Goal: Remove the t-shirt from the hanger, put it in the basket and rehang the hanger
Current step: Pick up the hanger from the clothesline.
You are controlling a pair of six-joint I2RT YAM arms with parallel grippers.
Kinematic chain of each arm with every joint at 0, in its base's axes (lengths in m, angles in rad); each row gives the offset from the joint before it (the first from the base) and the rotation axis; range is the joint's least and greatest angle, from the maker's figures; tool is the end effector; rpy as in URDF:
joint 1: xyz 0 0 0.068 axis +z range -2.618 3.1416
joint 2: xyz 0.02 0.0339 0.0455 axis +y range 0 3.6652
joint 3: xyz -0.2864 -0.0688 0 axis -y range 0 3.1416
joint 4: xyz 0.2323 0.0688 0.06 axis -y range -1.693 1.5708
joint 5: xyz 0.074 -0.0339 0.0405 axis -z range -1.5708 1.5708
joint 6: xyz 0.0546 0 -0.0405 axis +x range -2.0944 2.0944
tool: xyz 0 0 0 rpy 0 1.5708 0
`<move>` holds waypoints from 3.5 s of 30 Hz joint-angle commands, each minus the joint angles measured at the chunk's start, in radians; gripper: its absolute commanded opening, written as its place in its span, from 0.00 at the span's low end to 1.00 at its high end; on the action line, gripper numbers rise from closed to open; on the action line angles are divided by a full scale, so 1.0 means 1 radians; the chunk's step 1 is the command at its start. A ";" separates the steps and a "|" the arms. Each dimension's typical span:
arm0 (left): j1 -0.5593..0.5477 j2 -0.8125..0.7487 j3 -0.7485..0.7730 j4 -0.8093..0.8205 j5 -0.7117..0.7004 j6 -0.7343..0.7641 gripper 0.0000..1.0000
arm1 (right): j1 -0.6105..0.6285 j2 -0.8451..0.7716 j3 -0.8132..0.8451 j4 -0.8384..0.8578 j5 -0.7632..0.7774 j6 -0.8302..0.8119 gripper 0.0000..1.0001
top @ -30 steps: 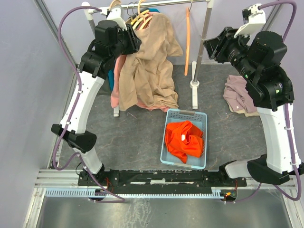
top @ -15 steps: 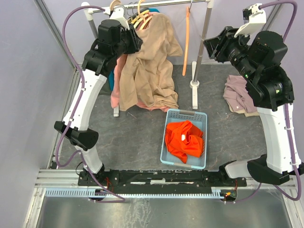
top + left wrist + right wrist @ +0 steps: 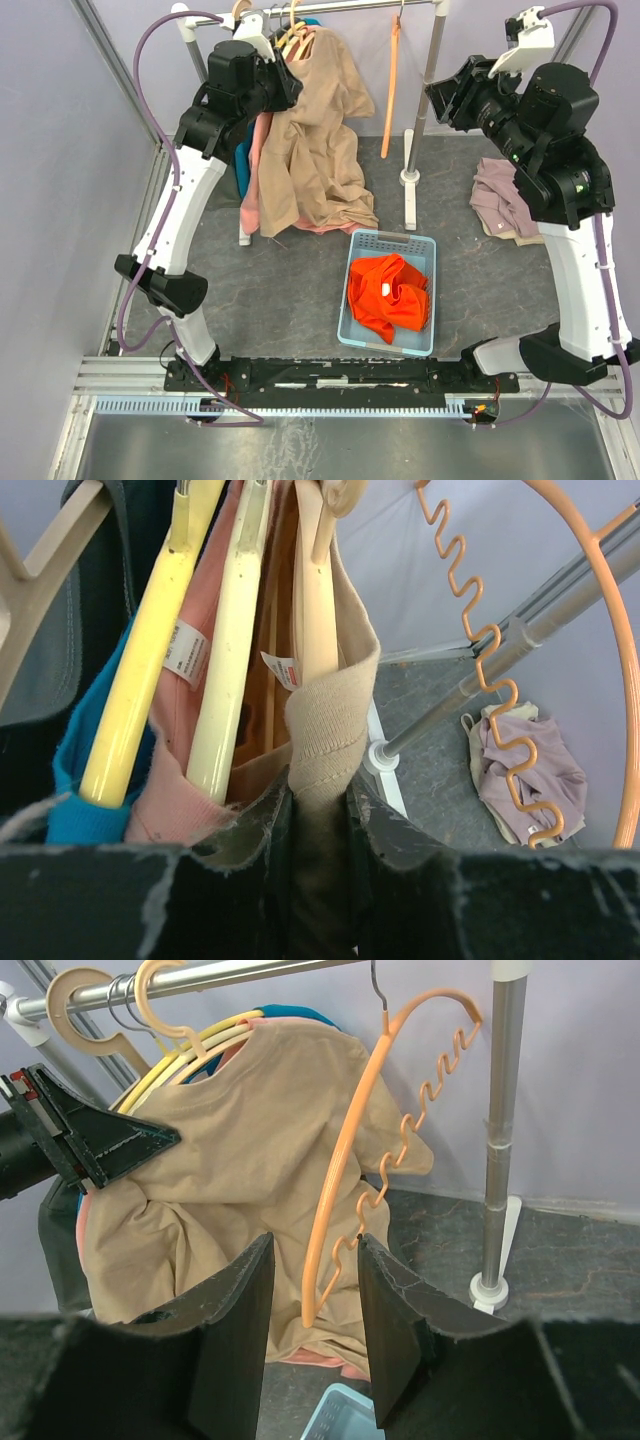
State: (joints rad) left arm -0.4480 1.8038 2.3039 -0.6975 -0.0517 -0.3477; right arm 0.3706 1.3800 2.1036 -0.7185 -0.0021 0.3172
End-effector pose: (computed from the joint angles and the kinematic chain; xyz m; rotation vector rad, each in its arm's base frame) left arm 0.3502 -0.1652 0.5310 0.0521 1.7977 -0.5283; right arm 0.2131 0.0829 0.5941 -0.0442 1.5908 0.5409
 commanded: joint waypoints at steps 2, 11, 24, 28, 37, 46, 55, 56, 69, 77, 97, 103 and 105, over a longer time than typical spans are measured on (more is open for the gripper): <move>0.004 -0.055 -0.033 0.134 0.039 0.006 0.11 | -0.003 0.009 0.035 0.031 -0.020 -0.013 0.46; 0.004 -0.087 -0.050 0.241 0.132 0.018 0.03 | -0.003 0.022 0.056 0.025 -0.035 -0.020 0.46; 0.003 -0.136 -0.051 0.309 0.148 0.019 0.03 | -0.002 0.021 0.049 0.038 -0.044 -0.007 0.46; 0.003 -0.148 -0.061 0.297 0.178 0.003 0.03 | -0.002 0.021 0.053 0.044 -0.045 -0.006 0.46; 0.002 -0.277 -0.210 0.289 0.204 -0.002 0.03 | -0.001 0.063 0.106 0.047 -0.102 0.037 0.44; 0.002 -0.382 -0.324 0.313 0.237 0.005 0.03 | 0.029 0.138 0.173 0.034 -0.154 0.088 0.43; 0.001 -0.408 -0.347 0.283 0.265 -0.002 0.03 | 0.122 0.229 0.275 0.013 -0.139 0.116 0.45; 0.002 -0.415 -0.356 0.281 0.266 -0.001 0.03 | 0.132 0.237 0.282 0.012 -0.133 0.120 0.45; -0.001 -0.521 -0.493 0.288 0.300 0.012 0.03 | 0.213 0.334 0.299 0.027 -0.036 0.268 0.45; -0.006 -0.574 -0.537 0.288 0.334 0.000 0.03 | 0.247 0.388 0.328 0.051 -0.018 0.313 0.45; -0.034 -0.592 -0.555 0.299 0.363 -0.014 0.03 | 0.275 0.429 0.369 0.071 0.032 0.346 0.52; -0.043 -0.599 -0.557 0.308 0.370 -0.015 0.03 | 0.278 0.441 0.377 0.077 0.042 0.361 0.51; -0.045 -0.602 -0.557 0.309 0.371 -0.014 0.03 | 0.277 0.444 0.379 0.078 0.044 0.364 0.49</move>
State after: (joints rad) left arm -0.4847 1.2484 1.7321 -0.5133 0.2905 -0.3473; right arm 0.6415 1.8191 2.4378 -0.6910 0.0231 0.6624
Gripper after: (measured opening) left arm 0.269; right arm 0.507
